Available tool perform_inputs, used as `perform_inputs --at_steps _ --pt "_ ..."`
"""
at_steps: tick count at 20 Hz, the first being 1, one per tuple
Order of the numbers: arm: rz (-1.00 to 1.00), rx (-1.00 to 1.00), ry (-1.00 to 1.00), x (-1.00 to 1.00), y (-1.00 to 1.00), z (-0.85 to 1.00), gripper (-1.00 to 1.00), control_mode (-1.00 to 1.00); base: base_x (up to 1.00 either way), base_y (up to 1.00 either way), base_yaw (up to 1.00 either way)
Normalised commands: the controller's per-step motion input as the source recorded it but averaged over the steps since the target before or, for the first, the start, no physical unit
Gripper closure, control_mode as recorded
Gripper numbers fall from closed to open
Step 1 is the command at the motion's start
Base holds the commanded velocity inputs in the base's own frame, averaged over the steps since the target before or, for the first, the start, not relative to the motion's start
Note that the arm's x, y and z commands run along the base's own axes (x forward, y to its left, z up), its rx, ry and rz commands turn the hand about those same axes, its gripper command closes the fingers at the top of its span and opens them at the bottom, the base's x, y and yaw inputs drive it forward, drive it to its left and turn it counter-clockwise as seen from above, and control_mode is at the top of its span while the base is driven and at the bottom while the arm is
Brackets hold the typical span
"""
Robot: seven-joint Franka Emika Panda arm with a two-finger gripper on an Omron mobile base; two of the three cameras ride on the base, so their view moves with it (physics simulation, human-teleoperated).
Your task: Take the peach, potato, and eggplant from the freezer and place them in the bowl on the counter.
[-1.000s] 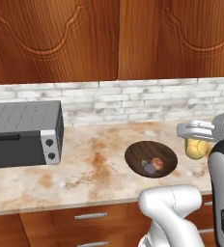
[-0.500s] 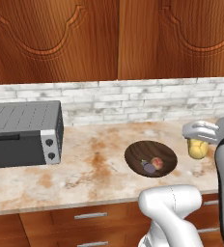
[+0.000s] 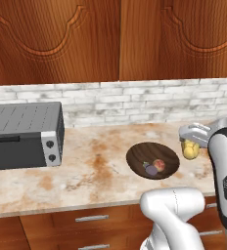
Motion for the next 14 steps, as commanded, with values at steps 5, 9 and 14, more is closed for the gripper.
perform_inputs --at_steps 5,9,14 --pt "0.00 0.00 0.06 0.72 0.04 -0.53 1.00 -1.00 0.00 0.00 0.00" --pt "0.00 0.00 0.02 0.57 0.09 -0.47 1.00 -1.00 0.00 0.00 0.00" --pt "0.00 0.00 0.03 0.44 0.08 -0.36 1.00 -1.00 0.00 0.00 0.00"
